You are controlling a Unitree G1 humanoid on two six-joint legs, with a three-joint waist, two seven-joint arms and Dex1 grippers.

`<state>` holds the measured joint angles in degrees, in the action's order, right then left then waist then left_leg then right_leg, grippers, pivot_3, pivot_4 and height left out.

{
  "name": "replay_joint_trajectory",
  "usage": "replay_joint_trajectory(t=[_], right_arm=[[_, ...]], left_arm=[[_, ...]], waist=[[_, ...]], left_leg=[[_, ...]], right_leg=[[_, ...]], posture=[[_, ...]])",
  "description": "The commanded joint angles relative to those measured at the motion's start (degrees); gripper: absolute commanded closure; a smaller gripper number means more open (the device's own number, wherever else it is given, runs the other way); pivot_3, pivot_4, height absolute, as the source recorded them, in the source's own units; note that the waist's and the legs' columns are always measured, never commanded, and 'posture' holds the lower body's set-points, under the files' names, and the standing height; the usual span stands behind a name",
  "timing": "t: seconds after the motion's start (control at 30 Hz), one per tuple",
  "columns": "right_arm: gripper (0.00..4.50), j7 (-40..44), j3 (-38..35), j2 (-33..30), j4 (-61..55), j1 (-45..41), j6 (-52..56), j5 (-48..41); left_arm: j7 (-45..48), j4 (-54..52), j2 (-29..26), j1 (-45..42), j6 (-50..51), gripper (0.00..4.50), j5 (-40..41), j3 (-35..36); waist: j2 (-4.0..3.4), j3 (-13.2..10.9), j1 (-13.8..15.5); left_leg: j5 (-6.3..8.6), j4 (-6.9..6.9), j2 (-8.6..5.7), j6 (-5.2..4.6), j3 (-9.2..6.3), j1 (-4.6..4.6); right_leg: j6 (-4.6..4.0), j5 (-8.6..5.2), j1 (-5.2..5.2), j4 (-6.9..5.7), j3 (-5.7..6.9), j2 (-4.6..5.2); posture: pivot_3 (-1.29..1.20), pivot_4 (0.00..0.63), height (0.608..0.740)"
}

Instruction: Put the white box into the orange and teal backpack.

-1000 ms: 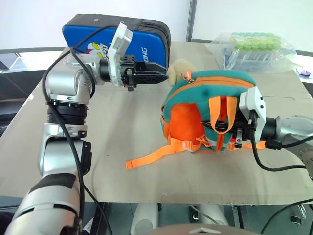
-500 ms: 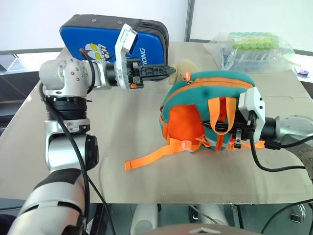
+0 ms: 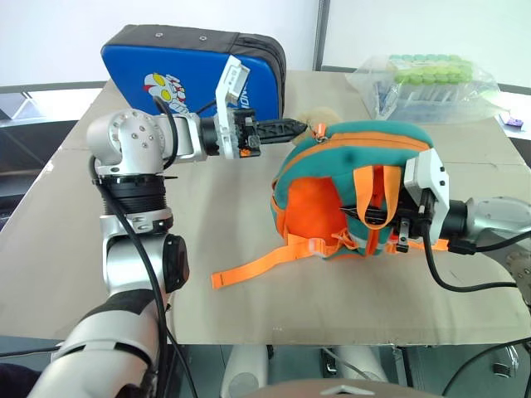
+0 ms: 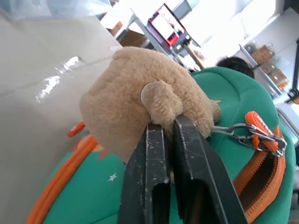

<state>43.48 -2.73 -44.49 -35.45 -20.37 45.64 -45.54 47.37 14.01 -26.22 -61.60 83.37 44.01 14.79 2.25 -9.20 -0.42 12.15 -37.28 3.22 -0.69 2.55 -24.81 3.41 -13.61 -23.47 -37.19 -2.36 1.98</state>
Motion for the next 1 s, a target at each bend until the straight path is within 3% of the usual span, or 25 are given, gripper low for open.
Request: replay_joint_trajectory(t=[0.03, 0.23, 0.37, 0.5, 0.8, 1.0], right_arm=[[4.50, -4.9, -2.6, 1.9, 0.4, -1.0, -0.3, 1.0], [4.50, -16.2, -5.0, 8.4, 7.6, -6.9, 1.6, 2.5], [4.50, -21.2, -7.6, 12.6, 10.5, -10.3, 2.4, 0.8], [4.50, -27.9, -11.4, 17.4, 14.1, -14.3, 3.1, -0.9], [4.50, -27.5, -12.6, 15.6, 15.0, -14.4, 3.9, -1.8], [4.50, -32.1, -17.1, 16.8, 16.7, -16.9, 3.2, -4.5]], left_arm=[[-2.0, -2.7, -0.3, -0.3, -1.2, 4.41, 4.4, 7.8], [-4.1, -7.8, -5.2, 5.3, 5.2, 4.41, 12.7, 19.5], [-5.6, -13.5, -7.9, 13.4, 7.6, 4.41, 15.1, 21.6], [-10.2, -16.9, -6.7, 24.4, 5.2, 4.41, 13.4, 24.6], [-14.4, -20.5, -4.4, 33.5, -0.7, 4.41, 14.2, 22.6], [-20.6, -19.5, -1.8, 36.3, -6.7, 4.41, 8.8, 16.7]], waist=[[0.00, 0.0, -0.1], [0.00, 0.0, -0.7], [0.02, 0.0, 0.0], [0.03, 0.0, -0.3], [0.12, 0.0, 0.0], [0.12, 0.0, 0.0]], left_leg=[[0.00, 0.00, 0.01, 0.00, -0.01, 0.00], [0.00, 0.01, 0.01, 0.01, 0.08, 0.10], [0.00, 0.01, 0.01, 0.01, 0.03, 0.05], [0.00, 0.01, -0.01, 0.01, 0.09, 0.08], [0.00, 0.05, -0.02, 0.01, 0.10, 0.05], [0.00, 0.06, -0.04, 0.01, 0.10, 0.05]], right_leg=[[0.00, 0.00, 0.00, -0.02, 0.00, 0.00], [0.00, 0.00, -0.04, -0.19, -0.11, 0.01], [-0.01, 0.00, -0.06, -0.21, 0.00, 0.05], [-0.01, 0.01, -0.06, -0.24, -0.07, 0.13], [-0.03, 0.00, -0.08, -0.22, -0.01, 0.14], [-0.03, 0.00, -0.07, -0.23, -0.02, 0.14]], posture=[[0.00, 0.150, 0.740], [0.00, 0.150, 0.740], [0.00, 0.150, 0.740], [0.00, 0.150, 0.740], [0.00, 0.150, 0.740], [0.00, 0.150, 0.740]])
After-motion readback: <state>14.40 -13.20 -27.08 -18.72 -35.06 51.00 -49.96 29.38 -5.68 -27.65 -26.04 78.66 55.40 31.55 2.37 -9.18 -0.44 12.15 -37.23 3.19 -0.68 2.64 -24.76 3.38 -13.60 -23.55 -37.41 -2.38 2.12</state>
